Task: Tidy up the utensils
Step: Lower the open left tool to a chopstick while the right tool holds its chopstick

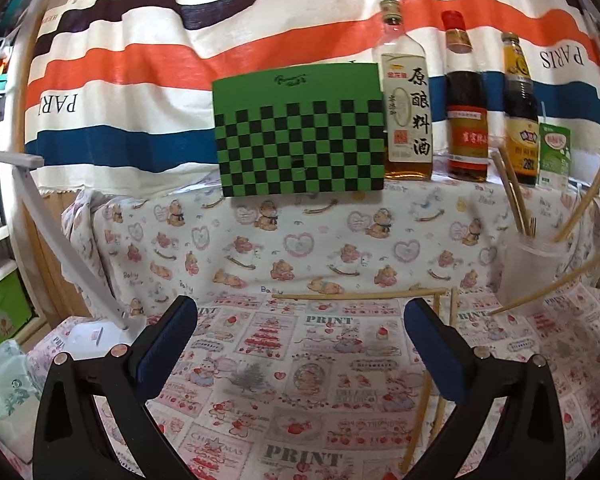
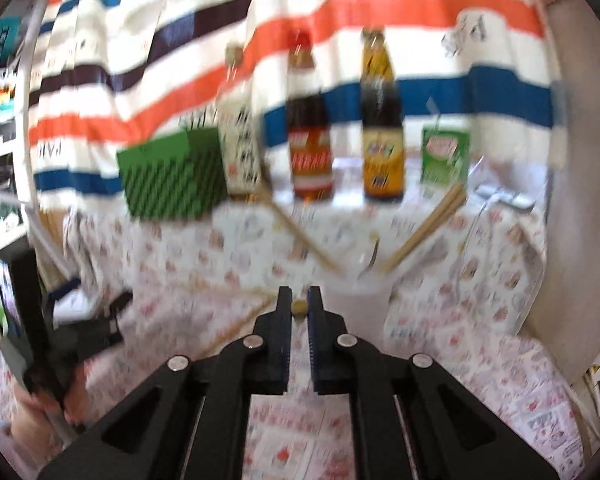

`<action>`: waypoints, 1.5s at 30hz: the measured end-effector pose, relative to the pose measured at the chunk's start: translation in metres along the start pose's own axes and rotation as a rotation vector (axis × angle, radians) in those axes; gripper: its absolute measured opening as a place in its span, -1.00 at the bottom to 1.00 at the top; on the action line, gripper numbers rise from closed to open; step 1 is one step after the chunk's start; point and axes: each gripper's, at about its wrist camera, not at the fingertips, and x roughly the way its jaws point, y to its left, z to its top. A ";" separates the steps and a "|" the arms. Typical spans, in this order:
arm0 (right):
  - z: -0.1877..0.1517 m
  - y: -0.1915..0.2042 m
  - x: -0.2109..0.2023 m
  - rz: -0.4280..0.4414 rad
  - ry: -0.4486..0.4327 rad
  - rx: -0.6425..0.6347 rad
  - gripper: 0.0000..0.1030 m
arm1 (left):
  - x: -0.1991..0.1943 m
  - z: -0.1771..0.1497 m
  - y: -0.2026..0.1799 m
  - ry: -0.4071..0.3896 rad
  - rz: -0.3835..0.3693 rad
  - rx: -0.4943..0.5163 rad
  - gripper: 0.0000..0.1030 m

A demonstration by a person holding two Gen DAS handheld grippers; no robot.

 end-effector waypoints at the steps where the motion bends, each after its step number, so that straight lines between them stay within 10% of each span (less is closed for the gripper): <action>1: 0.005 -0.002 -0.002 0.001 -0.022 0.009 -0.87 | 0.002 0.000 -0.001 0.010 -0.013 0.005 0.99; 10: 0.004 -0.028 0.006 0.031 -0.076 0.107 -0.87 | 0.019 -0.003 -0.010 0.133 -0.148 0.022 0.82; 16: 0.002 -0.029 -0.003 -0.062 -0.086 0.083 -0.87 | 0.045 -0.013 -0.029 0.317 -0.214 0.079 0.23; 22: 0.002 -0.030 -0.013 -0.014 -0.107 0.094 -0.87 | 0.036 -0.012 -0.027 0.269 -0.240 0.070 0.07; 26: 0.003 -0.034 -0.015 -0.002 -0.114 0.119 -0.87 | 0.039 -0.017 -0.040 0.333 -0.322 0.118 -0.44; 33: 0.004 -0.035 -0.020 0.006 -0.125 0.132 -0.87 | 0.047 -0.027 -0.056 0.444 -0.415 0.168 -0.56; 45: 0.003 -0.035 -0.022 0.026 -0.121 0.138 -0.87 | 0.055 -0.038 -0.071 0.529 -0.354 0.242 -0.61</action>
